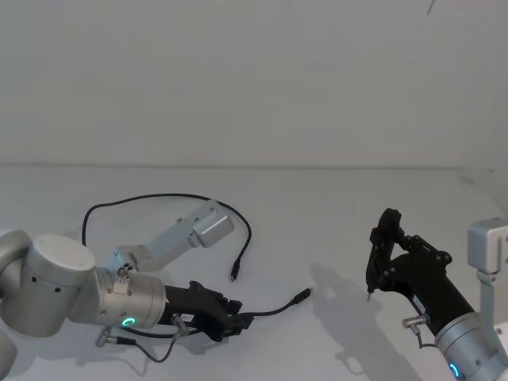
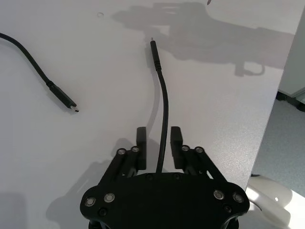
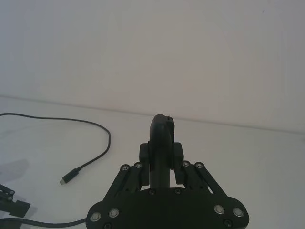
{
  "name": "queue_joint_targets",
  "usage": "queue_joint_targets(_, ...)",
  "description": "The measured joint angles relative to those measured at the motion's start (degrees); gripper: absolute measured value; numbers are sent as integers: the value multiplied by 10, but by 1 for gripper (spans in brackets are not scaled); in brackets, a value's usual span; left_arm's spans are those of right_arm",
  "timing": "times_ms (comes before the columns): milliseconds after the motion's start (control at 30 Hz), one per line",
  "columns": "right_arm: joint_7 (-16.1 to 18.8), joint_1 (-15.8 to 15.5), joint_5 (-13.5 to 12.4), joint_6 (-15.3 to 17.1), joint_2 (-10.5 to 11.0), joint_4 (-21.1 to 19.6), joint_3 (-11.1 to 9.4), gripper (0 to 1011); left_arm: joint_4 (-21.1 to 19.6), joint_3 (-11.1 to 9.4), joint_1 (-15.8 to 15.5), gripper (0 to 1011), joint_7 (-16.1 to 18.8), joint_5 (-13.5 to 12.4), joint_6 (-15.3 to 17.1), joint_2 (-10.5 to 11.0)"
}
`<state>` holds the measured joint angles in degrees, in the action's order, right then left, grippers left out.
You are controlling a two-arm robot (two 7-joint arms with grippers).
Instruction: Pick up the data cable with the one hand.
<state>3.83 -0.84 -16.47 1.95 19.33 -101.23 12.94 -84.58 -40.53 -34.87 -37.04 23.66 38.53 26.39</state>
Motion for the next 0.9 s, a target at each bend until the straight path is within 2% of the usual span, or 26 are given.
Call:
queue_joint_targets(67,0,0,0,0,0,0,0,279,0,0,0,252,0,0,0,0)
queue_joint_targets(167,0,0,0,0,0,0,0,279,1,0,0,196,0,0,0,-1)
queue_joint_targets(200,0,0,0,0,0,0,0,279,1,0,0,143,0,0,0,0)
queue_joint_targets(300,0,0,0,0,0,0,0,279,1,-1,0,90,1,0,1,-1)
queue_joint_targets(333,0,0,0,0,0,0,0,279,1,-1,-1,42,1,0,1,-1)
queue_joint_targets(667,1,0,-2,1,-3,-2,-2,279,0,-3,-1,36,-1,-1,-10,2)
queue_joint_targets(900,8,4,-17,6,-10,-15,-7,279,-7,-5,2,36,-15,-5,-55,17)
